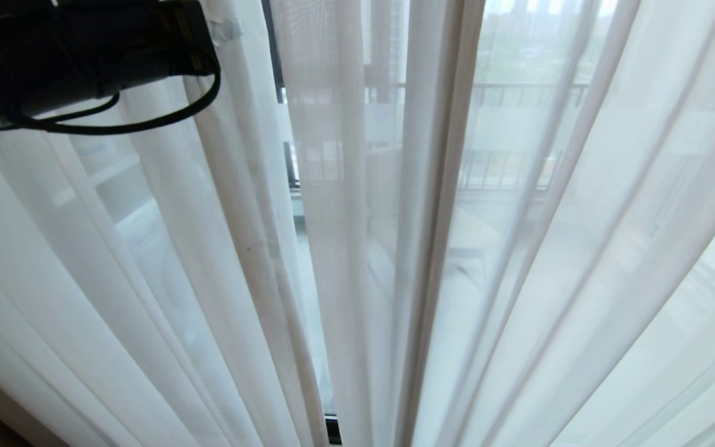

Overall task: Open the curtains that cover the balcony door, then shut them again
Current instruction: Pull the inner curtains open on both sides

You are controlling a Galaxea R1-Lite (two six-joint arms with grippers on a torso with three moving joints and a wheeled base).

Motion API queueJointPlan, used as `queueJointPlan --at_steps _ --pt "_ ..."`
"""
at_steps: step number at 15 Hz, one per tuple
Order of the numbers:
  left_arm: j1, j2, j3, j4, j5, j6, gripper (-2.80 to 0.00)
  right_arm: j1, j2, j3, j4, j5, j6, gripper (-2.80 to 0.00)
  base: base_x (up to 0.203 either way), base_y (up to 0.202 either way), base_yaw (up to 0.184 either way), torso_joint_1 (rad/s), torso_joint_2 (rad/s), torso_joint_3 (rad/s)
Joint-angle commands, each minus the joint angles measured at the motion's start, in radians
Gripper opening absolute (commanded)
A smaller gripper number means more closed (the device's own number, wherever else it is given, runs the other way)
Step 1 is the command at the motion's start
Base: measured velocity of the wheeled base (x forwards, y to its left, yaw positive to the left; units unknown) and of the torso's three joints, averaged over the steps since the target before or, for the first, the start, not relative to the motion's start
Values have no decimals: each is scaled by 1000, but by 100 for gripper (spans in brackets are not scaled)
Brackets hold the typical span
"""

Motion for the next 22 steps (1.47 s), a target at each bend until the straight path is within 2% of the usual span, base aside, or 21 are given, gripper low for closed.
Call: queueJointPlan --at_steps 1,3,9,16,22 --pt "0 -21 4 -2 37 9 -280 0 0 0 0 1 -1 -280 0 0 0 0 0 0" --pt "4 -24 4 -1 81 52 -280 0 0 0 0 1 -1 -280 0 0 0 0 0 0" --pt "61 -31 2 -1 179 87 -280 0 0 0 0 1 -1 -280 0 0 0 0 0 0" --pt "187 -74 26 3 187 110 -280 0 0 0 0 1 -1 -280 0 0 0 0 0 0" --pt "227 -107 72 4 185 103 -280 0 0 0 0 1 -1 -280 0 0 0 0 0 0"
